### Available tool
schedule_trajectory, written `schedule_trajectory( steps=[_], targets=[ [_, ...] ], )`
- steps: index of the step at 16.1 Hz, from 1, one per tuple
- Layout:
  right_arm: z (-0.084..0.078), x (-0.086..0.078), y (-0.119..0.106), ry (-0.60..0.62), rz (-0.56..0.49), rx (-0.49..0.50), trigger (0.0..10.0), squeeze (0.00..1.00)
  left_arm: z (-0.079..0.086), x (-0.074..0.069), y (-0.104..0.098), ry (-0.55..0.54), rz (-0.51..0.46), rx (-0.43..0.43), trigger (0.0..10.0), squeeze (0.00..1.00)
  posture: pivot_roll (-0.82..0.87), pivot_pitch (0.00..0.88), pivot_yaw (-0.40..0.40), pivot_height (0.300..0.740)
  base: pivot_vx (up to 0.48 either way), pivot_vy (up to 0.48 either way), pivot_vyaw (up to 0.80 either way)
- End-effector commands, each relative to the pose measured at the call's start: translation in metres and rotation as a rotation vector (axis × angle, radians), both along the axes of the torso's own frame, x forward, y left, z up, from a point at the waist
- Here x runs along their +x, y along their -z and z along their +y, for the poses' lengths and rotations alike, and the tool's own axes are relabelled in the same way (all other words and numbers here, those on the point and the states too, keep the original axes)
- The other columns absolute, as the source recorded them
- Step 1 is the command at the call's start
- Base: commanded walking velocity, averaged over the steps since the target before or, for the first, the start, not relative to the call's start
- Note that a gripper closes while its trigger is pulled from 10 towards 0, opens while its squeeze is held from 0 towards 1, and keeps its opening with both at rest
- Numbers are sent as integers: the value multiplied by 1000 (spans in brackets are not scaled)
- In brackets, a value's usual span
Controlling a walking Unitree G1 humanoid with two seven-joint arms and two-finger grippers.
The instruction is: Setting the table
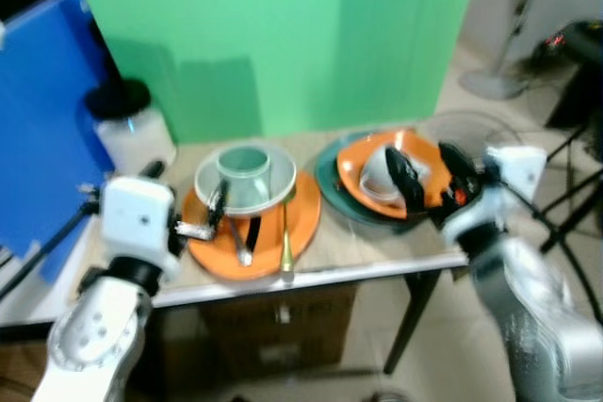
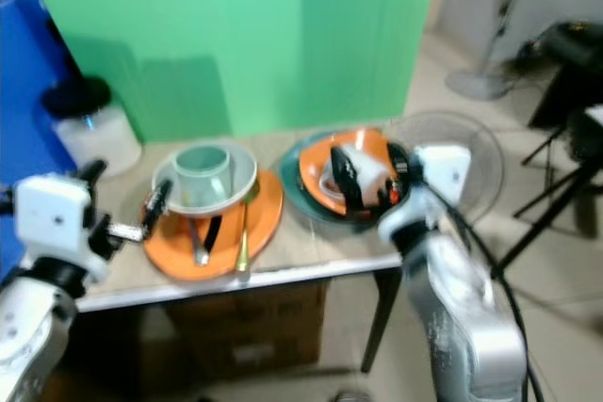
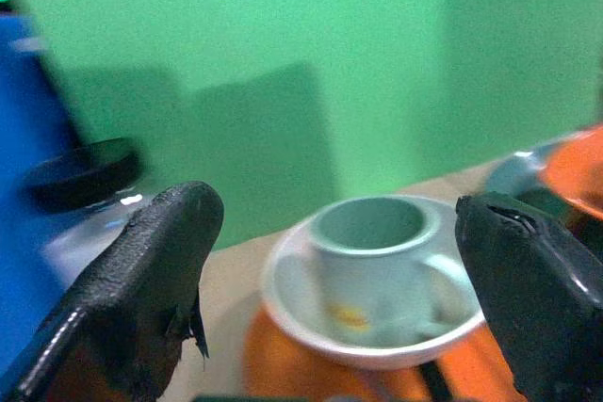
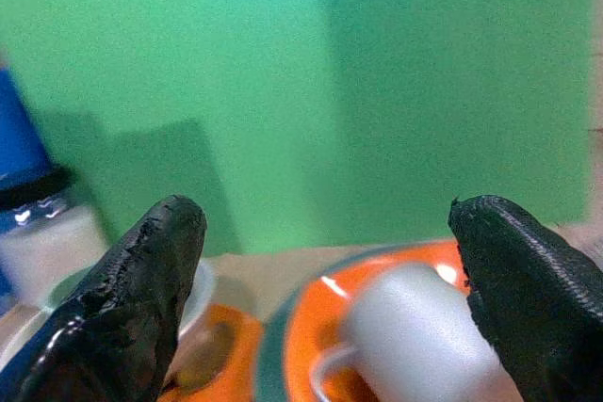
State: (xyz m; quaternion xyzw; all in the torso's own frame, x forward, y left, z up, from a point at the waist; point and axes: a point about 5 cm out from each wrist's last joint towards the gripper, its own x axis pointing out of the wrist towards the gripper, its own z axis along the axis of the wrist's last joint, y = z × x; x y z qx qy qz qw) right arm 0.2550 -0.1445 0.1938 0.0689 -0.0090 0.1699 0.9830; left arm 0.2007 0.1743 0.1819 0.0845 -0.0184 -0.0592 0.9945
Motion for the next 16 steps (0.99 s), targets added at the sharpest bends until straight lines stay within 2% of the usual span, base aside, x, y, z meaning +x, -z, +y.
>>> schedule_trajectory(
  steps=[1, 2, 3, 4, 5, 7, 8, 10, 12, 16],
  targets=[
    [3, 7, 7, -7, 74, -20, 10000, 0, -2, 1, -3, 16, -4, -8, 10000, 0, -69, 0, 64, 740, 0, 0, 0],
    [-1, 9, 7, 20, 70, 63, 10000, 0, -2, 1, 2, 2, 10, -17, 10000, 0, -46, 0, 72, 740, 0, 0, 0],
    [-7, 9, 9, 70, 66, -20, 10000, 0, 2, -1, 10, -47, 65, 23, 10000, 0, -50, 0, 58, 740, 0, 0, 0],
    [-5, 6, 7, 88, 79, 44, 10000, 0, 18, -3, 8, -138, 62, -10, 10000, 0, -37, 0, 35, 740, 0, 0, 0],
    [0, 3, 13, 75, 99, 36, 10000, 0, 32, -7, 6, -204, 45, 36, 10000, 0, -24, 0, 25, 740, 0, 0, 0],
    [6, 2, 18, -37, 72, -28, 10000, 0, 41, -9, 3, -321, 10, -68, 10000, 0, -24, 0, 11, 740, 0, 0, 0],
    [2, 5, 19, -15, 71, -59, 10000, 0, 36, -10, 7, -308, 8, -49, 10000, 0, -19, 0, -7, 740, 0, 0, 0],
    [-2, 8, 19, -2, 72, -83, 10000, 0, 32, -13, 11, -314, 25, -122, 10000, 0, -23, 0, -14, 740, 0, 0, 0],
    [-6, 7, 21, 10, 88, -62, 10000, 0, 30, -18, 17, -284, 68, -61, 10000, 0, -18, 9, -22, 740, 0, 0, 0],
    [-9, 3, 25, 47, 78, -24, 10000, 0, 25, -16, 10, -233, 48, -22, 10000, 0, -19, 18, -4, 740, 0, 0, 0]
  ],
)
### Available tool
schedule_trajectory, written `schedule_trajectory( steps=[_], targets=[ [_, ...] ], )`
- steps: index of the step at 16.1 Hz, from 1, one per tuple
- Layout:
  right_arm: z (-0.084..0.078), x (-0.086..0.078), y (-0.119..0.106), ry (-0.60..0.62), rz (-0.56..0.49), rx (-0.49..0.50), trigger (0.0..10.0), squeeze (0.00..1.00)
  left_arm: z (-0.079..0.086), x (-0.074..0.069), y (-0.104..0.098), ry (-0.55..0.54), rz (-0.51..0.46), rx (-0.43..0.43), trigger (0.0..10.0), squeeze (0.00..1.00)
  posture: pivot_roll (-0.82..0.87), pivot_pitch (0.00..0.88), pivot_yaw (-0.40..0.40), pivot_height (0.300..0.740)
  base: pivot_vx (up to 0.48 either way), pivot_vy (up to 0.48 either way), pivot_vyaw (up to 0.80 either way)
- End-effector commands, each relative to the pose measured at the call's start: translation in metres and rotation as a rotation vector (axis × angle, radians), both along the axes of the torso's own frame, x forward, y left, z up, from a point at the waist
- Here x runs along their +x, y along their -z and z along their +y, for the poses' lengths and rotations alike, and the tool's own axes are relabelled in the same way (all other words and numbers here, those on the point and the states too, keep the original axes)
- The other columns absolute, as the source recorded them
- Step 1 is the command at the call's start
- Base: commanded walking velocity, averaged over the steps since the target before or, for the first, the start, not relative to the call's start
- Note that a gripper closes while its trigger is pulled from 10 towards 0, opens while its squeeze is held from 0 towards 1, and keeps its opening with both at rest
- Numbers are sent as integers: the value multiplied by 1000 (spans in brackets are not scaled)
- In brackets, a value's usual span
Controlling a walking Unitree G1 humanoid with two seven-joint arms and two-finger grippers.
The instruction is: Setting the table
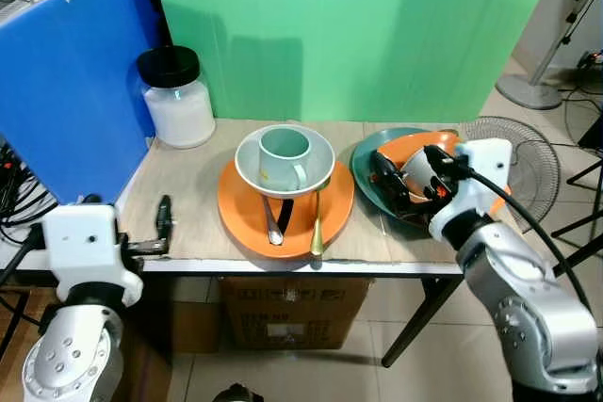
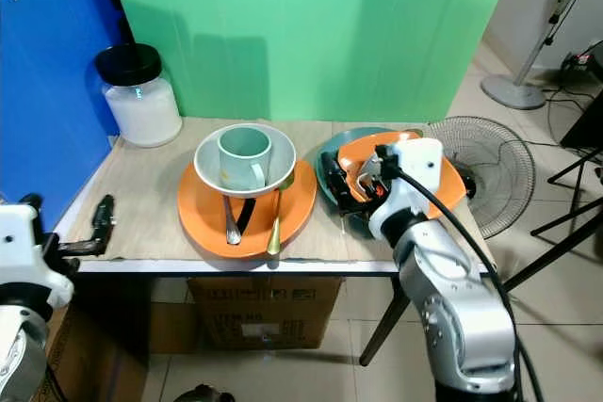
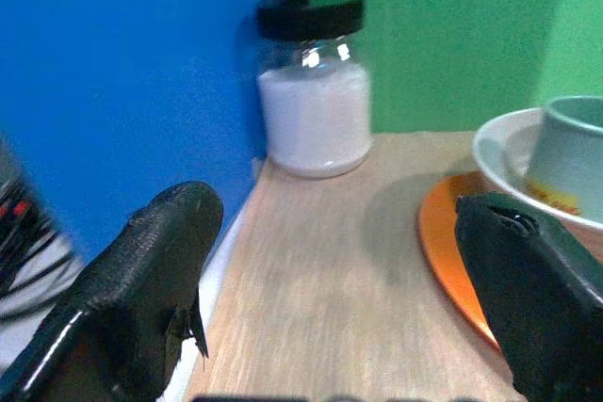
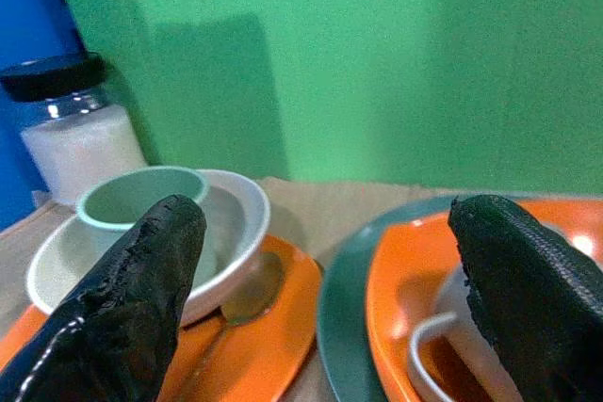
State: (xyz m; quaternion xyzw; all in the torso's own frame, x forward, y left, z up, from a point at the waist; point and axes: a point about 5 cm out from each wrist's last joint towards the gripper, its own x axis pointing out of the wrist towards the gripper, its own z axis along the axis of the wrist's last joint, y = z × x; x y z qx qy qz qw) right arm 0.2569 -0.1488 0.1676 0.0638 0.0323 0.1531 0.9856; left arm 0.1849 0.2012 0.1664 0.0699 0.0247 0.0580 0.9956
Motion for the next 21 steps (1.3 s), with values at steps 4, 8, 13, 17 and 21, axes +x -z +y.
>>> schedule_trajectory(
  steps=[4, 8, 13, 17, 21],
  targets=[
    [-9, -2, 0, 61, -8, 15, 10000, 0, -12, 7, -8, 62, -33, 8, 10000, 0, -29, 21, 10, 740, 0, -220, 0],
    [-8, -1, 0, 58, -15, 16, 10000, 0, -14, 8, -8, 67, -35, 4, 10000, 0, -25, 18, 6, 740, 0, -480, 0],
    [-6, 4, -5, 43, -31, 35, 10000, 0, -9, 5, -10, 31, -40, -16, 10000, 0, -16, 16, -5, 740, 0, -282, 0],
    [-5, 5, -5, 36, -29, 43, 10000, 0, -9, 5, -10, 29, -41, -16, 10000, 0, -17, 14, -8, 740, 0, 0, 0],
    [-5, 6, -4, 30, -10, 49, 10000, 0, -9, 7, -10, 35, -36, -16, 10000, 0, -20, 10, -6, 740, 0, 0, 0]
  ],
)
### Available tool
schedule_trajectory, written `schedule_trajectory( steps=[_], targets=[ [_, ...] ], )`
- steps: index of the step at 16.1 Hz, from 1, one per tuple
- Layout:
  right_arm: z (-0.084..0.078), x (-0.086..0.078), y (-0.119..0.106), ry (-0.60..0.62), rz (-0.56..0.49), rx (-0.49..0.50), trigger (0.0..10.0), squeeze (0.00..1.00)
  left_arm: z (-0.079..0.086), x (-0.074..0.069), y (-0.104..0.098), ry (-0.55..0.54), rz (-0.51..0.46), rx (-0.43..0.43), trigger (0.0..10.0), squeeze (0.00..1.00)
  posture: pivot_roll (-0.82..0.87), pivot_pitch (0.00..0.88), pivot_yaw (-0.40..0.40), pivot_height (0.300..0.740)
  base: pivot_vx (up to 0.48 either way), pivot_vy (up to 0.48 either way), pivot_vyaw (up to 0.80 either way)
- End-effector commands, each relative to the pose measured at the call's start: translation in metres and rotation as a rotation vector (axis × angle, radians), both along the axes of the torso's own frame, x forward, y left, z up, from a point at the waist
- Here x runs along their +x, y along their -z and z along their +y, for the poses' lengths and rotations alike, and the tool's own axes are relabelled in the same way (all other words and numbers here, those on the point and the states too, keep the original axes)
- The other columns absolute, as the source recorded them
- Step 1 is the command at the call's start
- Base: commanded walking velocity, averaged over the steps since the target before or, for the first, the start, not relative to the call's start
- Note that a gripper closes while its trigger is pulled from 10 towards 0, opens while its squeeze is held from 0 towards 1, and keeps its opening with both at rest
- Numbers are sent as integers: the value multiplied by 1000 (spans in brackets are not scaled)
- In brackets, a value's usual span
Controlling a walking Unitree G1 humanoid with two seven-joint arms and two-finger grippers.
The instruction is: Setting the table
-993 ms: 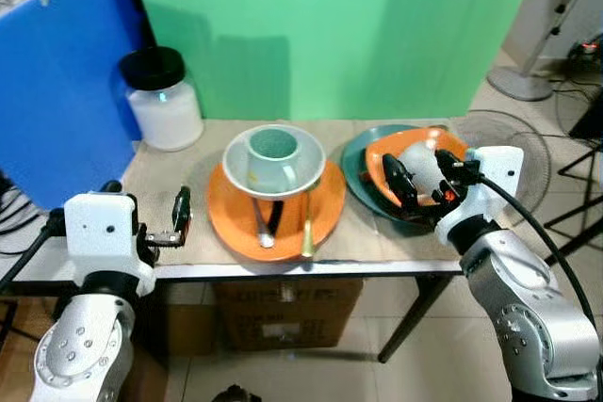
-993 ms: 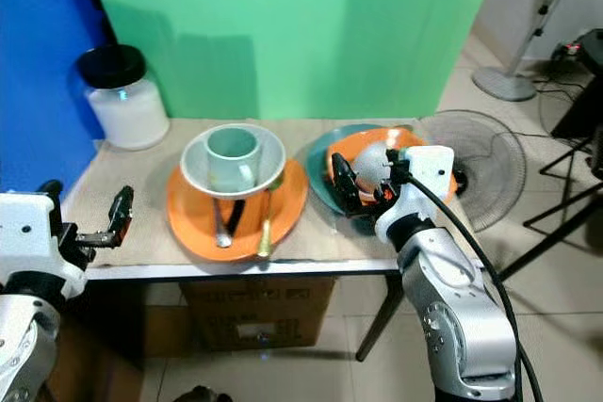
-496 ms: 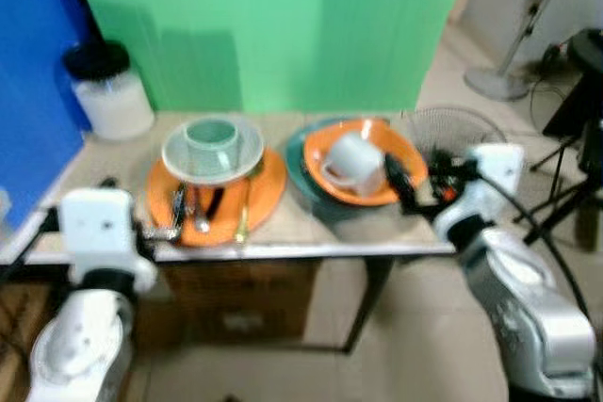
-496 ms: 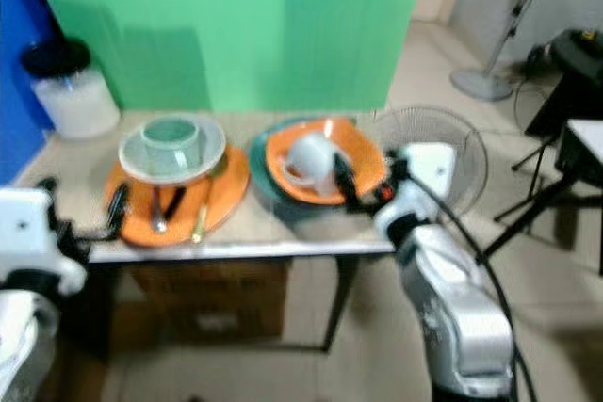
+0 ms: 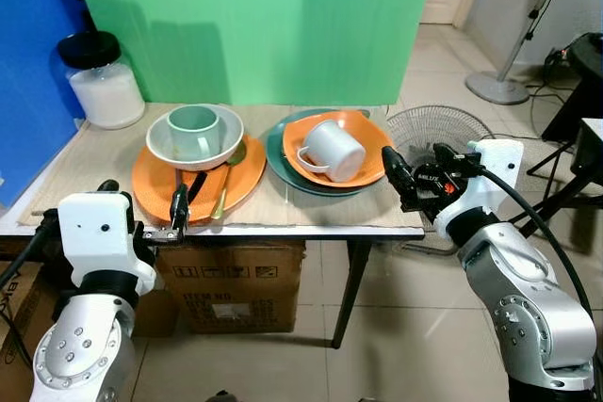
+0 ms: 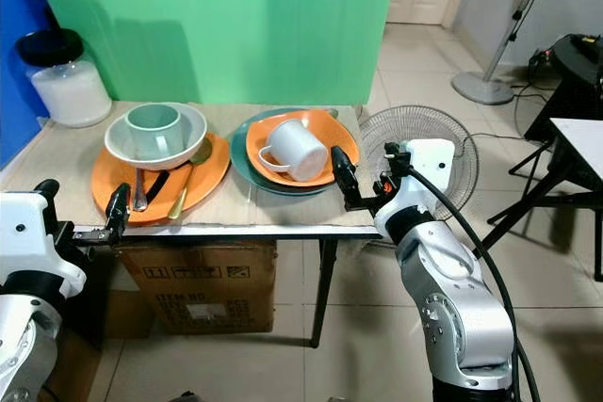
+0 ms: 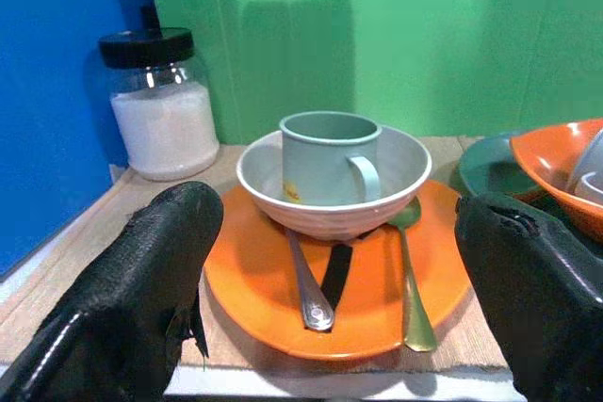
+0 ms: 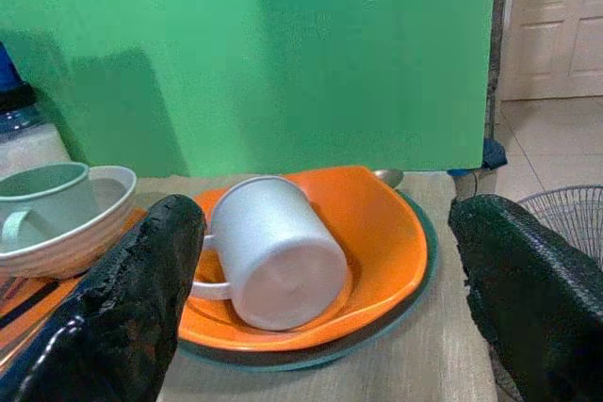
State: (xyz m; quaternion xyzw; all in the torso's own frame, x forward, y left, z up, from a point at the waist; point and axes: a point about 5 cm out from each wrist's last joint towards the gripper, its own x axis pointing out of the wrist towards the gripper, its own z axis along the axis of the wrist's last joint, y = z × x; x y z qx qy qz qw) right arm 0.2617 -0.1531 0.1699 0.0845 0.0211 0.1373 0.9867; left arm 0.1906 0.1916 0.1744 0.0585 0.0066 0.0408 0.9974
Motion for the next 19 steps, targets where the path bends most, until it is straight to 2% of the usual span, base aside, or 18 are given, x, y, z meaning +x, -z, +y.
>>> schedule_trajectory(
  steps=[1, 8, 19],
  targets=[
    [-1, 2, -1, -4, 6, 4, 10000, 0, 1, 1, -2, -2, 0, 6, 10000, 0, -20, 10, -6, 740, 0, 0, 0],
    [2, 3, 2, -19, 25, 13, 10000, 0, 1, 2, -1, 2, 13, 19, 10000, 0, -15, 9, -2, 740, 0, 0, 0],
    [7, 5, 4, -39, 33, 20, 10000, 0, -3, 3, 1, 39, 23, 85, 10000, 0, -9, 0, 1, 740, 0, 0, 0]
  ],
)
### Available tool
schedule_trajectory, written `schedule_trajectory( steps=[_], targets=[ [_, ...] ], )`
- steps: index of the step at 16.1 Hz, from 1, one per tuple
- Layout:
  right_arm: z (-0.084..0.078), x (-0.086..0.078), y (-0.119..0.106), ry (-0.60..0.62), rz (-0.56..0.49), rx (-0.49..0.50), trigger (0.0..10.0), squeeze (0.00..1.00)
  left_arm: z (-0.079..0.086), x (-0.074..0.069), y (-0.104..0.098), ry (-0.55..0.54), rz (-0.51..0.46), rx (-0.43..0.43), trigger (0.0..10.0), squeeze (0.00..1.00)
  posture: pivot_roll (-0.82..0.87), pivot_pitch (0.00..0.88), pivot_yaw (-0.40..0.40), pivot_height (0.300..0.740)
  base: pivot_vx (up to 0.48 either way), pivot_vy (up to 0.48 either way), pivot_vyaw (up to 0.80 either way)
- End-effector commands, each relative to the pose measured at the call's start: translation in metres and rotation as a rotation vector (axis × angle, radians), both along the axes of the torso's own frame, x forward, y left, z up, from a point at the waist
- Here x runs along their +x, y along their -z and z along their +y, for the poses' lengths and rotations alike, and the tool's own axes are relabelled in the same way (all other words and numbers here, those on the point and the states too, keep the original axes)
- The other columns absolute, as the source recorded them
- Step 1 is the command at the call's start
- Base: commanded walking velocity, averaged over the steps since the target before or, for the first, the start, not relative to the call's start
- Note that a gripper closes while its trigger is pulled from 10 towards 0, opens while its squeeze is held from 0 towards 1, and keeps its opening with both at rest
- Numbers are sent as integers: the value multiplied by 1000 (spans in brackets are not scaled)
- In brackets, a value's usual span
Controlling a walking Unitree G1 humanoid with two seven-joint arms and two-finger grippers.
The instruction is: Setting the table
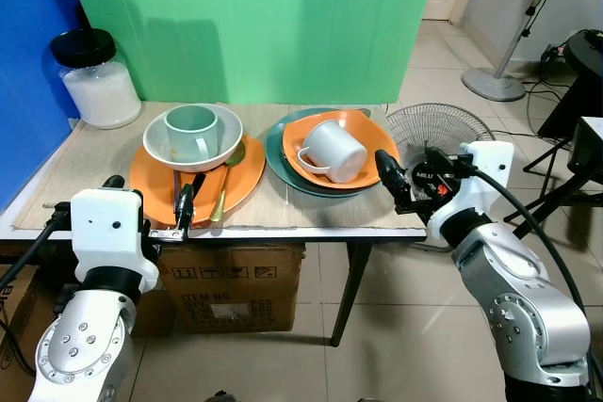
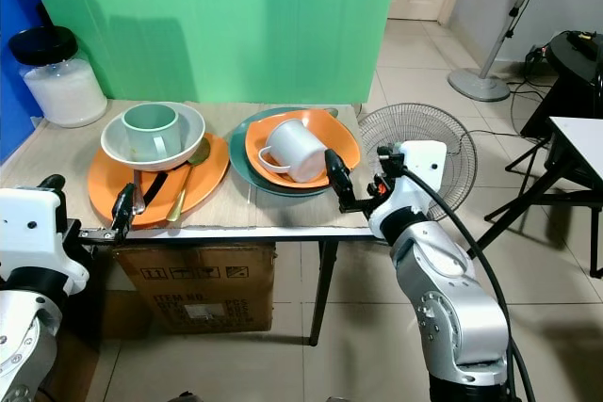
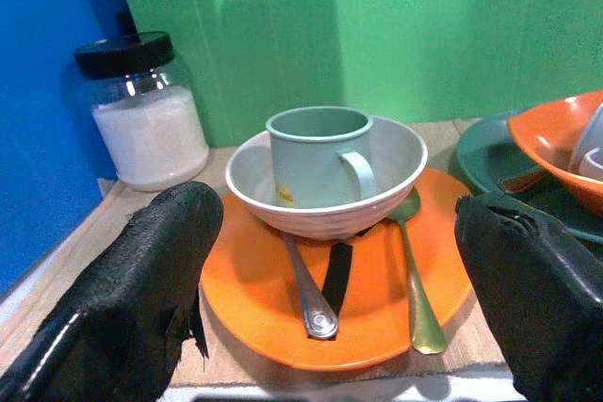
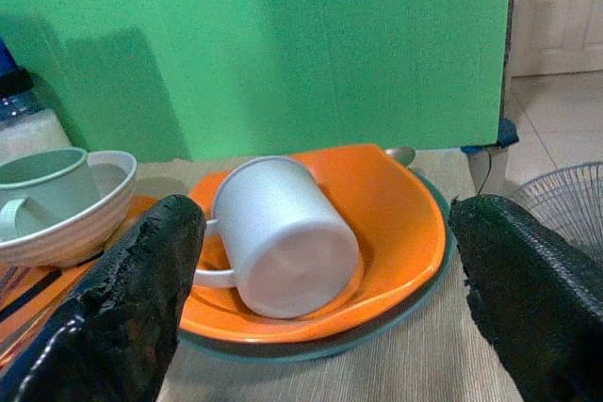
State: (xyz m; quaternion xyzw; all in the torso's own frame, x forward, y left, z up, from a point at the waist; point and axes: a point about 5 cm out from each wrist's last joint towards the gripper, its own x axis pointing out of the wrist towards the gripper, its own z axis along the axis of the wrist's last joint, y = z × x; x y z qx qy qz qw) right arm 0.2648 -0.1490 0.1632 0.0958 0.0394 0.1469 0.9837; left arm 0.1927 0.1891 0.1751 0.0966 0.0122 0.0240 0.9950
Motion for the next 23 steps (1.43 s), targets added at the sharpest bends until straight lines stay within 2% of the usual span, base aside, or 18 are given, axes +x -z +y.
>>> schedule_trajectory(
  steps=[1, 6, 8, 11, 15, 17, 18, 19, 21, 23],
  targets=[
    [4, 2, -2, -23, -3, 1, 10000, 0, -1, 1, 1, 10, 4, 15, 10000, 0, -8, 0, 1, 740, 0, 0, 0],
    [8, 4, -2, -35, 0, -2, 10000, 0, -3, 2, -1, 34, -6, 17, 10000, 0, -7, 0, 4, 740, 0, 0, 0],
    [9, 5, -2, -40, 4, -3, 10000, 0, -3, 2, -2, 36, -10, 17, 10000, 0, -7, 0, 4, 740, 255, 0, 0],
    [10, 6, -1, -51, 12, -11, 10000, 0, -2, 3, -4, 36, -16, 15, 10000, 0, -4, 0, 3, 740, 259, 0, -746],
    [14, 10, -2, -66, 1, -3, 10000, 0, -1, 2, -5, 26, -23, 14, 10000, 0, 6, 0, -1, 740, 267, 0, 0],
    [16, 11, -3, -89, -5, -35, 10000, 0, -1, 1, -6, 22, -25, 15, 10000, 0, 11, 0, -7, 740, 274, 0, 0],
    [19, 11, -3, -129, -14, -94, 10000, 0, -1, 0, -6, 17, -26, 16, 10000, 0, 11, 0, -9, 740, 274, 0, 800],
    [21, 10, -3, -140, -21, -99, 10000, 0, -1, -1, -6, 16, -26, 16, 10000, 0, 12, 0, -10, 740, 277, 0, 800],
    [23, 10, -3, -160, -17, -52, 10000, 0, -2, -4, -6, 14, -24, 16, 10000, 0, 14, 0, -14, 740, 270, 0, 400],
    [23, 11, -4, -168, -18, -48, 10000, 0, -2, -5, -6, 11, -25, 18, 10000, 0, 17, 0, -17, 740, 268, 0, 0]
  ],
)
